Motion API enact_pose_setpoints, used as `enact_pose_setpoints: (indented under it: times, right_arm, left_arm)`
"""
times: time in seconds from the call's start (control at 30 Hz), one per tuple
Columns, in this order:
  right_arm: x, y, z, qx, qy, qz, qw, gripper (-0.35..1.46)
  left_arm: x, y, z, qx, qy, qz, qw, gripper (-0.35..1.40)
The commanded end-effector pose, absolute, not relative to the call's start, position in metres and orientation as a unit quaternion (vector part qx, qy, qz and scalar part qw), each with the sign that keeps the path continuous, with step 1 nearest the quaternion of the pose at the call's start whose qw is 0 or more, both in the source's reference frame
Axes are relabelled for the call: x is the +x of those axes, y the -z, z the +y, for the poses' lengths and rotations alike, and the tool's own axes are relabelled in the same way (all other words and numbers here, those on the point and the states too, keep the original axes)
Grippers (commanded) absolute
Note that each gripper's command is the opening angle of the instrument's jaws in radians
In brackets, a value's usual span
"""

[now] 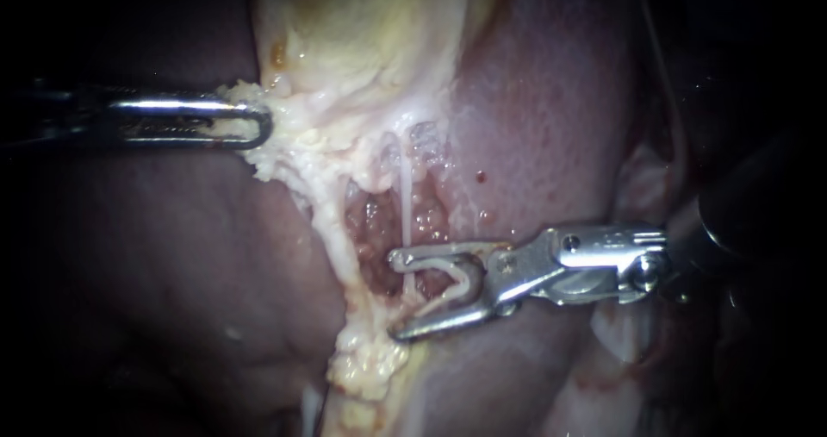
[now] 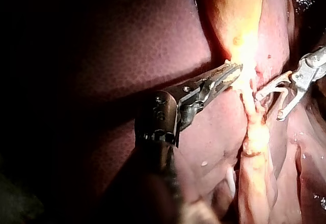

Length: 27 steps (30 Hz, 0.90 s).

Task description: Clipping first clip left tube

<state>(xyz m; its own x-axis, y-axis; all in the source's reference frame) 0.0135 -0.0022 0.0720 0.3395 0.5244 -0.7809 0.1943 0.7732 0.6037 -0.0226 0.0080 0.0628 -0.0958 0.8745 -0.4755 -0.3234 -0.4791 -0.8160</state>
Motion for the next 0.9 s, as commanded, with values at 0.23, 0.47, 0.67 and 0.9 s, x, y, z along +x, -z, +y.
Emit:
enact_pose_setpoints:
  times: [0.23,0.47,0.67,0.9]
  right_arm:
    - [0.0139,-0.0739,-0.0019,0.317,-0.112,0.562,0.755,0.49]
    - [0.0159,-0.0748,-0.0026,0.331,-0.096,0.566,0.749,0.50]
    - [0.0178,-0.0744,-0.0031,0.351,-0.071,0.588,0.725,0.49]
    - [0.0198,-0.0732,-0.0041,0.376,-0.041,0.601,0.704,0.45]
  left_arm:
    - [-0.0226,-0.0629,0.0079,-0.513,-0.690,-0.268,0.434,-0.35]
    - [-0.0228,-0.0630,0.0078,-0.513,-0.690,-0.267,0.434,-0.35]
    - [-0.0228,-0.0631,0.0079,-0.514,-0.690,-0.267,0.434,-0.35]
    - [-0.0228,-0.0631,0.0079,-0.514,-0.690,-0.267,0.434,-0.35]
